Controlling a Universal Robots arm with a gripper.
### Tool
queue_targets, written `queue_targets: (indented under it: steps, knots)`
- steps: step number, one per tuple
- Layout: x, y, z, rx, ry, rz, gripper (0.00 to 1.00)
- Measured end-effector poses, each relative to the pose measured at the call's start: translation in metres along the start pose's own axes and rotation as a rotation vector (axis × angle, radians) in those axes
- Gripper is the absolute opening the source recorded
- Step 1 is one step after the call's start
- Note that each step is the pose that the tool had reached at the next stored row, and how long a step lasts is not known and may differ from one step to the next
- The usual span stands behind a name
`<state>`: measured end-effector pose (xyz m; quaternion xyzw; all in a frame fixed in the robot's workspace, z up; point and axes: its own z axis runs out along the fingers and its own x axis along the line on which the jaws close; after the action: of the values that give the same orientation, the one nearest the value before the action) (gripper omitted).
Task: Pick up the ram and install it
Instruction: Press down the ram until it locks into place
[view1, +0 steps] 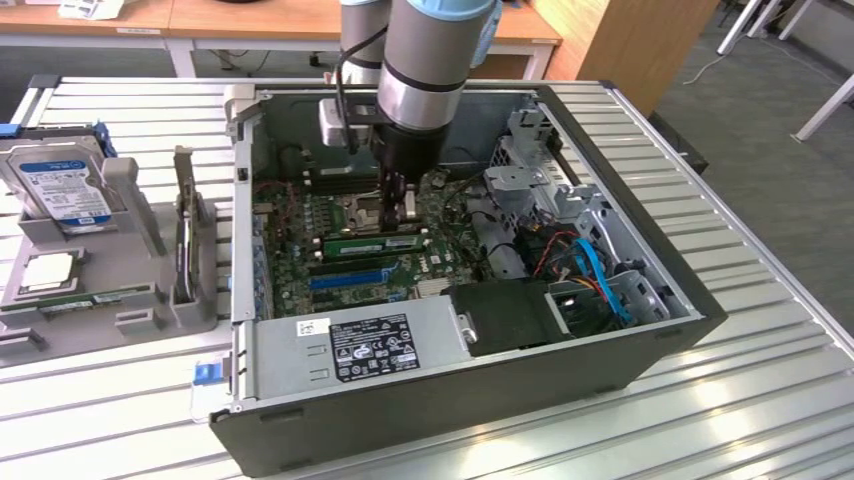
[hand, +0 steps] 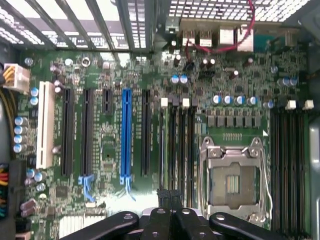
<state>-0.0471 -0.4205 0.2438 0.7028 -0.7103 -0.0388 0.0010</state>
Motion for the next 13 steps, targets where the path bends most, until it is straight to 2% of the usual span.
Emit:
queue_targets:
  steps: [13]
  knots:
    - [0.000,0.0219,0.0013,0.0000,0.0000,0.000,0.10]
